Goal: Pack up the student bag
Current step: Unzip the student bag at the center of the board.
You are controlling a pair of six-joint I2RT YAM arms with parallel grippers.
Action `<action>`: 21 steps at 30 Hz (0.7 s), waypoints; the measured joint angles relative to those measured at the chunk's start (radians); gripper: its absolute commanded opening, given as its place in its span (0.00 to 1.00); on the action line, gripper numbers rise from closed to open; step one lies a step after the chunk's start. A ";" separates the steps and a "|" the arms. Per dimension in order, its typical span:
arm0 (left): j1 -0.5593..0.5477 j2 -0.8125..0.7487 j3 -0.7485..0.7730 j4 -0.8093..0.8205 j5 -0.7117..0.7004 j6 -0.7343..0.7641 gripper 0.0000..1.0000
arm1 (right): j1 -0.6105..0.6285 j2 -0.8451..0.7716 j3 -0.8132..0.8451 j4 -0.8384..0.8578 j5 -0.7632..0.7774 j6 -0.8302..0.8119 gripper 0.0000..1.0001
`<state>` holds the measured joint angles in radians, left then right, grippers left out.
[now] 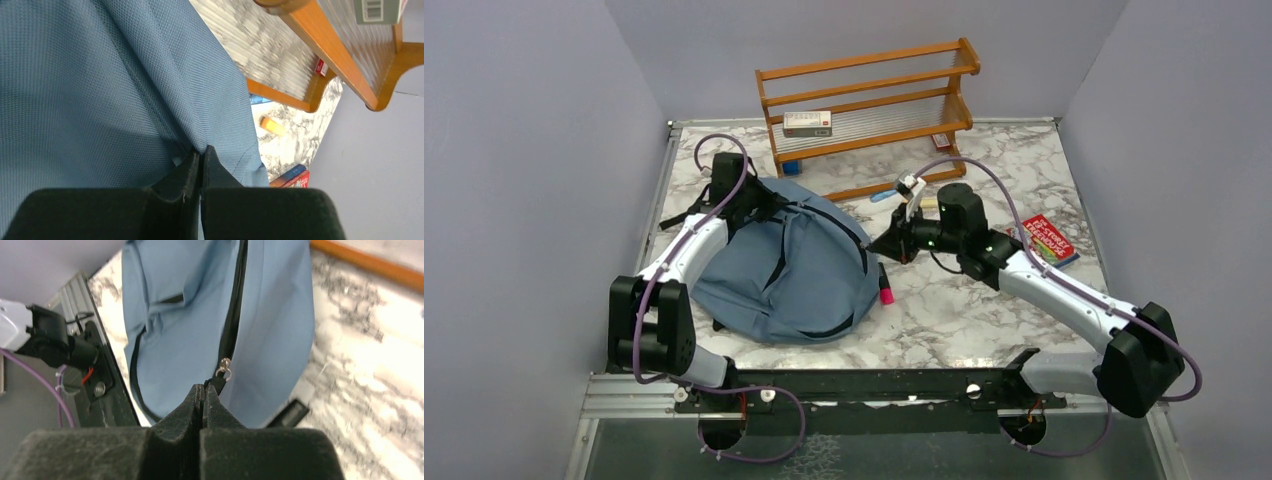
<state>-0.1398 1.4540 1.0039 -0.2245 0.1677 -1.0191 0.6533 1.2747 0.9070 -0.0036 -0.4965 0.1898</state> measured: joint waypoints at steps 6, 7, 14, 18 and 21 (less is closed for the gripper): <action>0.037 0.023 0.000 -0.003 0.004 0.012 0.00 | 0.000 -0.096 -0.141 -0.051 0.002 0.038 0.01; 0.041 0.025 0.000 -0.004 0.009 0.013 0.00 | 0.000 -0.112 -0.170 -0.050 0.002 0.050 0.01; 0.042 0.035 0.000 -0.027 0.067 0.053 0.33 | 0.000 -0.145 -0.256 -0.032 0.005 0.116 0.01; 0.059 0.036 0.020 -0.006 0.080 0.151 0.81 | 0.000 -0.167 -0.253 -0.047 0.052 0.161 0.01; 0.076 0.014 0.032 0.023 0.103 0.244 0.95 | 0.000 -0.167 -0.220 -0.060 0.116 0.191 0.01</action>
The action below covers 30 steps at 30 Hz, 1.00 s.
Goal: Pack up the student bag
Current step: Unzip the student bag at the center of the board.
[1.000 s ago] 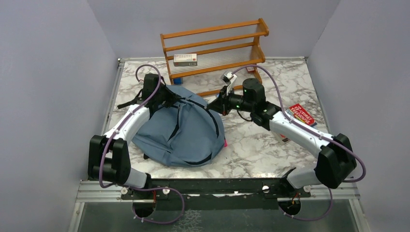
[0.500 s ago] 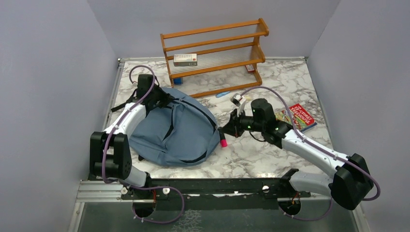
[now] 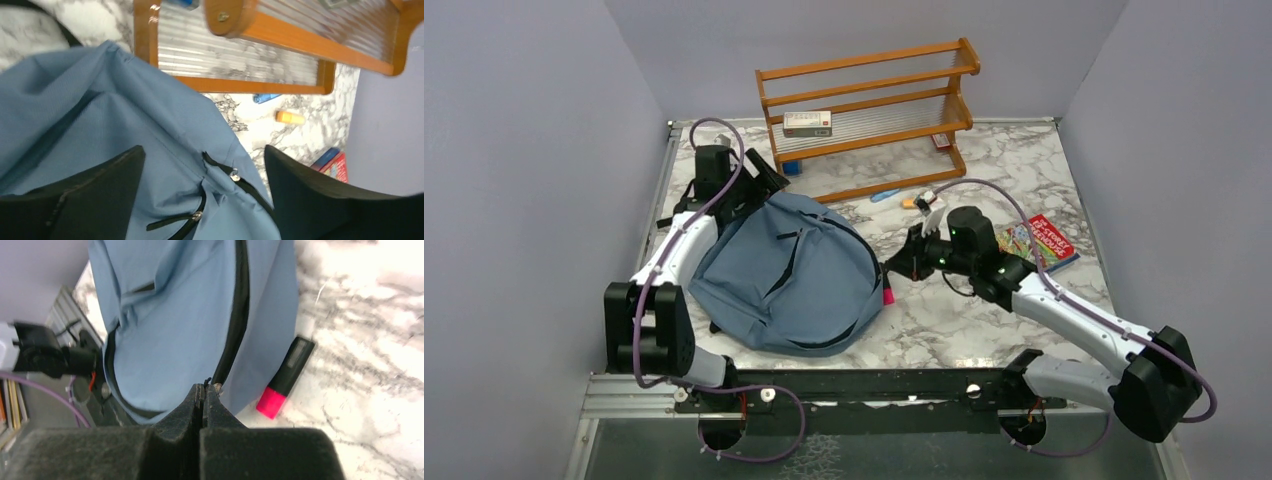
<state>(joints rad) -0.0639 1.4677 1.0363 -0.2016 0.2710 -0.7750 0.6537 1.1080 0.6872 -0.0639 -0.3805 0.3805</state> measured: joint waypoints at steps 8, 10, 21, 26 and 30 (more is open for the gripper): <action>-0.003 -0.166 -0.001 0.131 0.133 0.261 0.97 | 0.000 0.068 0.183 -0.012 0.113 0.035 0.01; -0.014 -0.201 -0.018 0.230 0.172 0.316 0.99 | 0.000 0.090 0.214 -0.014 0.126 0.035 0.01; -0.196 -0.240 -0.160 0.460 0.573 0.969 0.91 | 0.001 0.108 0.351 -0.062 0.120 0.006 0.01; -0.215 -0.273 -0.153 0.342 0.742 1.369 0.77 | 0.001 0.099 0.349 -0.080 0.071 -0.018 0.01; -0.215 -0.224 -0.061 0.198 0.777 1.566 0.68 | 0.001 0.076 0.334 -0.084 0.019 -0.035 0.01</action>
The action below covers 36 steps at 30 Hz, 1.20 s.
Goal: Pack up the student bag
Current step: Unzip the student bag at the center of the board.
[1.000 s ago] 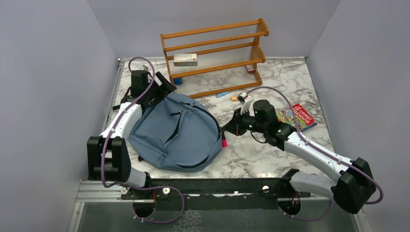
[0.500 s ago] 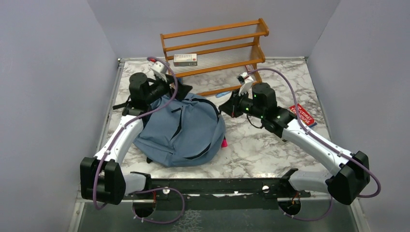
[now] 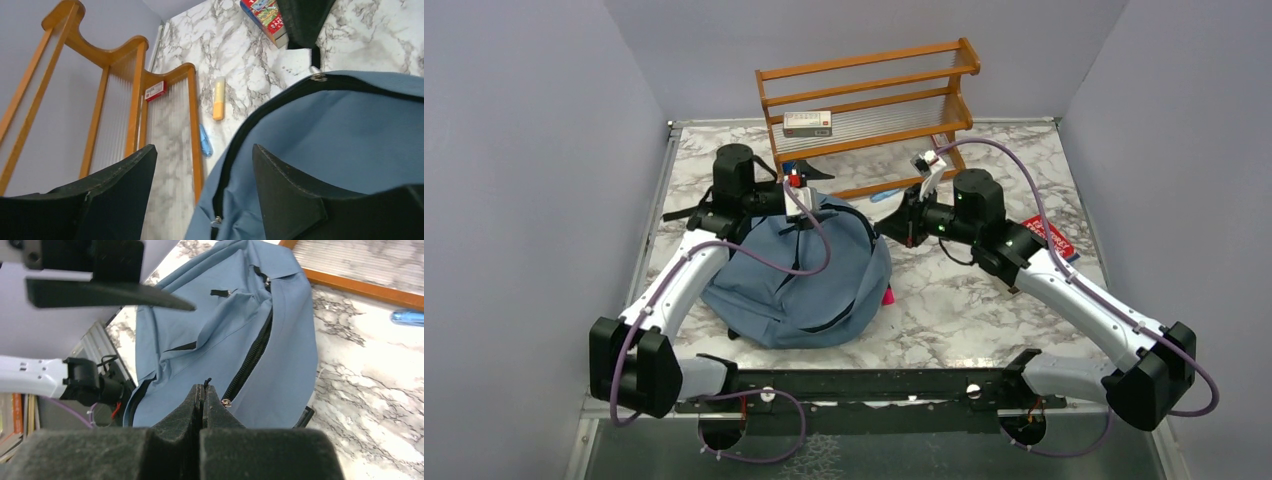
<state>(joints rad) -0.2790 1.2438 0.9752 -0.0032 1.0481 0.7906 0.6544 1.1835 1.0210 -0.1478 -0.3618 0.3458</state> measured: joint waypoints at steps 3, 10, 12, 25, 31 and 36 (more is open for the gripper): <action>-0.005 0.060 0.080 -0.075 0.021 0.092 0.61 | 0.000 -0.013 -0.002 -0.004 -0.045 -0.023 0.01; -0.093 0.140 0.143 -0.222 0.048 0.230 0.59 | 0.000 -0.024 -0.002 -0.026 -0.073 -0.060 0.01; -0.129 0.158 0.151 -0.280 0.045 0.276 0.60 | 0.000 -0.026 -0.002 -0.029 -0.070 -0.060 0.01; -0.203 0.218 0.193 -0.440 -0.032 0.403 0.68 | 0.000 -0.028 -0.002 -0.033 -0.063 -0.065 0.01; -0.230 0.239 0.195 -0.451 -0.081 0.420 0.64 | 0.000 -0.028 -0.002 -0.033 -0.067 -0.067 0.01; -0.244 0.243 0.195 -0.453 -0.117 0.426 0.55 | 0.000 -0.028 -0.005 -0.033 -0.067 -0.067 0.01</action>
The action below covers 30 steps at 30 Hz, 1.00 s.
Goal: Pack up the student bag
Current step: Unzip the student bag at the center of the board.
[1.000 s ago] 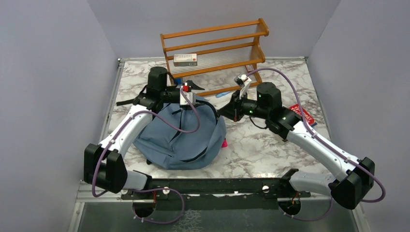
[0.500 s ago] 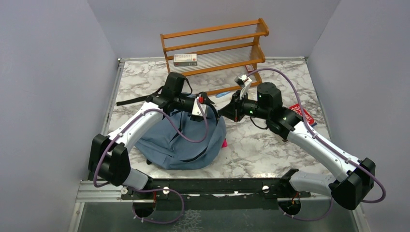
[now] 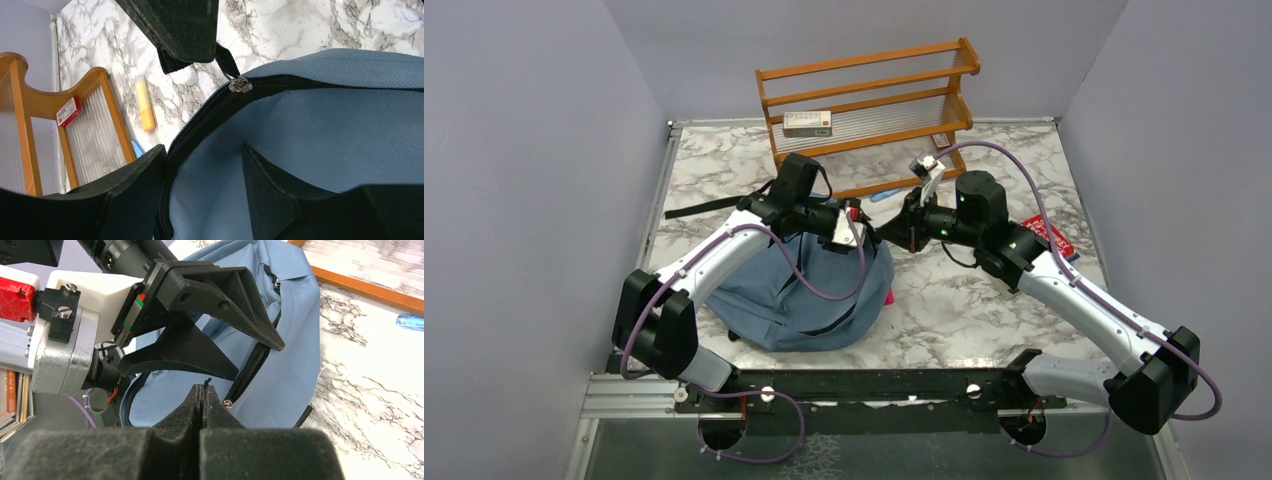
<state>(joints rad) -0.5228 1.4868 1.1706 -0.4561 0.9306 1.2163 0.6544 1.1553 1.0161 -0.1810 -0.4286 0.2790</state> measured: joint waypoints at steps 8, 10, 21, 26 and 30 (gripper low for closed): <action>-0.003 0.000 0.000 0.000 -0.049 0.003 0.28 | 0.000 -0.008 -0.009 -0.012 0.077 0.001 0.01; -0.003 -0.001 0.000 0.000 -0.060 0.005 0.19 | 0.001 -0.018 -0.013 -0.026 0.120 0.007 0.00; 0.000 -0.032 -0.014 0.025 -0.100 -0.025 0.00 | 0.001 -0.028 -0.014 -0.050 0.271 0.037 0.01; 0.024 -0.034 -0.037 0.126 -0.121 -0.133 0.00 | 0.001 -0.028 -0.016 -0.050 0.236 0.028 0.01; 0.058 -0.028 -0.040 0.231 -0.135 -0.257 0.00 | -0.001 -0.030 -0.038 -0.045 0.125 -0.003 0.01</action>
<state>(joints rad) -0.4644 1.4586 1.1301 -0.2253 0.7952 0.9588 0.6537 1.1252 0.9783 -0.2264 -0.3035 0.2756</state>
